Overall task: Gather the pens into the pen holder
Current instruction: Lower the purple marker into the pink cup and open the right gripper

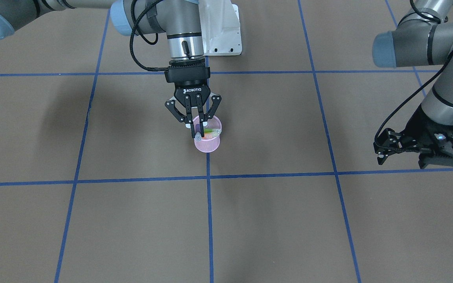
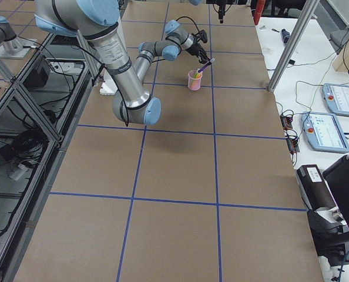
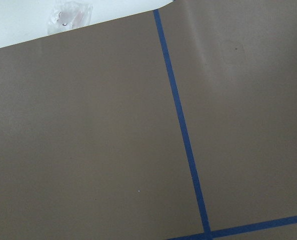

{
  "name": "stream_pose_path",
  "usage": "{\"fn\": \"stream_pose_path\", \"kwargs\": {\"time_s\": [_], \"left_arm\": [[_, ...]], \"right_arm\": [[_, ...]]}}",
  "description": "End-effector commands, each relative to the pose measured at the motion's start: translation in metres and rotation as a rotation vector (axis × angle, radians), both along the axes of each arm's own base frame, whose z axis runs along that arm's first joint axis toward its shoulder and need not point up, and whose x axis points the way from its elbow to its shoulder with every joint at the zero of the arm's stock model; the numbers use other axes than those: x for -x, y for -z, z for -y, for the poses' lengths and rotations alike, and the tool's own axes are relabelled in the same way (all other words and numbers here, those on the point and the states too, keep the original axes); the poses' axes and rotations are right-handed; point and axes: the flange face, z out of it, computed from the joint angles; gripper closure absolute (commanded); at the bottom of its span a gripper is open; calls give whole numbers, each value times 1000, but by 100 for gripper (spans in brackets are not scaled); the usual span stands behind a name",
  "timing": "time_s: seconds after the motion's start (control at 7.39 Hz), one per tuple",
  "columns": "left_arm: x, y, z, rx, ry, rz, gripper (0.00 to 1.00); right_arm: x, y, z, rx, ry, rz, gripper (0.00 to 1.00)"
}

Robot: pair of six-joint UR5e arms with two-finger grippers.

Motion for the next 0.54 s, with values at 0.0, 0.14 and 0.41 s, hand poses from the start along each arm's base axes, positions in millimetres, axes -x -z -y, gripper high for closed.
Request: {"fn": "stream_pose_path", "kwargs": {"time_s": [0.0,0.14,0.41], "left_arm": [[0,-3,2,5,0,3,0],[0,-3,2,5,0,3,0],[-1,-4,2,2,0,1,0]], "right_arm": [[12,-16,-15,-1,12,-27,100],[23,-19,-30,-16,13,-41,100],[31,-22,-38,-22,15,-51,100]]}}
